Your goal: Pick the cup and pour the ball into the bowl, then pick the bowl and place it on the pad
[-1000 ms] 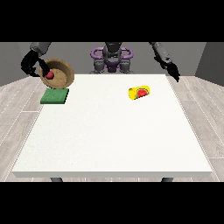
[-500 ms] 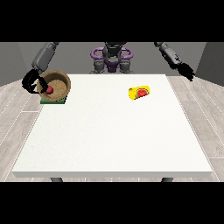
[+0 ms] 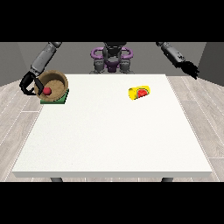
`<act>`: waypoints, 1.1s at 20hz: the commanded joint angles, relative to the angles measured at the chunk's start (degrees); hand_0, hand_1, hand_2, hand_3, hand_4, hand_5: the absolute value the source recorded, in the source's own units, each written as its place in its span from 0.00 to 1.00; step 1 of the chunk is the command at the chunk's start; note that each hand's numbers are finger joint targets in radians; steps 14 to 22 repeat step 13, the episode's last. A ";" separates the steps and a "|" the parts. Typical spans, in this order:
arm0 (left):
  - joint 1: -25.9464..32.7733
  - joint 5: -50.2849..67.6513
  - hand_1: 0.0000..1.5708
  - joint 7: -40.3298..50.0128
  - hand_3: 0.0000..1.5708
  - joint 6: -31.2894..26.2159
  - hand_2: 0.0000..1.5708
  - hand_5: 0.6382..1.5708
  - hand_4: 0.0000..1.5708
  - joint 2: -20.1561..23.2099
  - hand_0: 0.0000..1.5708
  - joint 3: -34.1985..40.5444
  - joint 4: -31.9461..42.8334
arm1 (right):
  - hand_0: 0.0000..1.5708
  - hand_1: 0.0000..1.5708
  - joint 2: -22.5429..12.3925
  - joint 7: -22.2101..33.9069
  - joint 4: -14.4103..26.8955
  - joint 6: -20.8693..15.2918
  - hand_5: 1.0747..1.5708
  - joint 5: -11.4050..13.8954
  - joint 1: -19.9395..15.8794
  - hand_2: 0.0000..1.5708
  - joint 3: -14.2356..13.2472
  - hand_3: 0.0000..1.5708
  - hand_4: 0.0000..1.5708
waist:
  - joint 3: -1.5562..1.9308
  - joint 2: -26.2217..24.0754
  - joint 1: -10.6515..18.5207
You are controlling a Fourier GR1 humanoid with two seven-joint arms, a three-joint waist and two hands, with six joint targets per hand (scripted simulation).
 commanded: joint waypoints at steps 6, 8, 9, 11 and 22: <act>4.23 2.24 0.00 1.20 0.00 0.80 0.00 0.58 0.56 -0.92 0.00 1.42 -5.23 | 0.00 0.00 -7.90 2.65 6.00 5.11 0.38 -4.41 -6.08 0.32 -6.10 0.00 0.00 | 0.00 -0.29 -0.87; 1.88 4.38 0.00 1.61 0.00 -2.31 0.00 0.62 0.56 2.08 0.00 2.91 -3.25 | 0.00 0.00 -8.04 1.83 5.67 5.84 0.45 -4.86 -6.91 0.31 -6.46 0.02 0.00 | -0.05 1.45 -1.74; 3.29 2.02 0.00 1.14 0.00 0.89 0.00 0.62 0.56 -0.64 0.00 1.28 -3.19 | 0.00 0.00 -6.96 2.31 5.22 6.60 0.44 -4.72 -6.67 0.29 -5.80 0.03 0.00 | -0.07 -0.57 -2.56; 4.05 2.04 0.00 3.69 0.00 -0.25 0.00 0.62 0.56 -0.17 0.00 0.77 -1.99 | 0.00 0.00 -4.11 1.92 4.18 8.53 0.47 -5.22 -6.10 0.27 -5.17 0.00 0.00 | -0.09 -4.86 -2.84; 4.78 1.21 0.00 2.96 0.00 -2.19 0.00 0.62 0.56 1.12 0.00 0.45 1.40 | 0.00 0.00 -1.43 0.68 1.50 11.20 0.60 -7.72 -8.08 0.07 -6.15 0.24 0.32 | -0.20 -8.03 -2.25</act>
